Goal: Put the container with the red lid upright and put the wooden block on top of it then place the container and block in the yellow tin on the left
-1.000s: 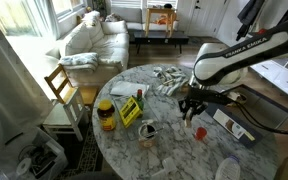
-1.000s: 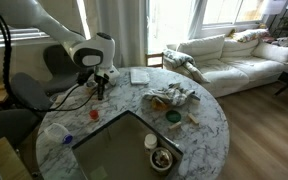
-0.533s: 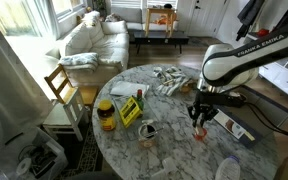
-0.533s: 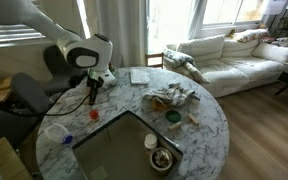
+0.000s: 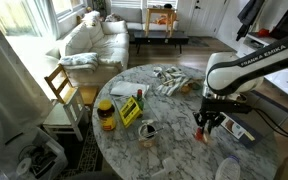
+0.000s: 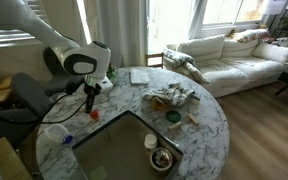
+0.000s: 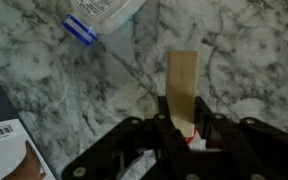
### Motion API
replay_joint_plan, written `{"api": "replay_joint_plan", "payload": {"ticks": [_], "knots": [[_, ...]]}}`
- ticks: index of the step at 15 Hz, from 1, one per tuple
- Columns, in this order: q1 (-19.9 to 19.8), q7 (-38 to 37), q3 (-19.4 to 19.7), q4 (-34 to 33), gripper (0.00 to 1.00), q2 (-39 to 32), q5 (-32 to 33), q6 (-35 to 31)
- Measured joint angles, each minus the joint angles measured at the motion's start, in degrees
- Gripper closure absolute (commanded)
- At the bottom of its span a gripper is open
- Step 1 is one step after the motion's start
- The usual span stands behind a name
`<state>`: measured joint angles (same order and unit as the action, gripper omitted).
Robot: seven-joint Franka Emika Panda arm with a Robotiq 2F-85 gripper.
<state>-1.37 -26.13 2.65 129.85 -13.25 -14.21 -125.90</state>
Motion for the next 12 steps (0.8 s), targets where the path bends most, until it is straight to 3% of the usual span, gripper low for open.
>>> {"api": "replay_joint_plan", "payload": {"ticks": [12], "knots": [[0.5,-4.4,0.7,2.6,0.93,0.5,2.8,-8.8]]}}
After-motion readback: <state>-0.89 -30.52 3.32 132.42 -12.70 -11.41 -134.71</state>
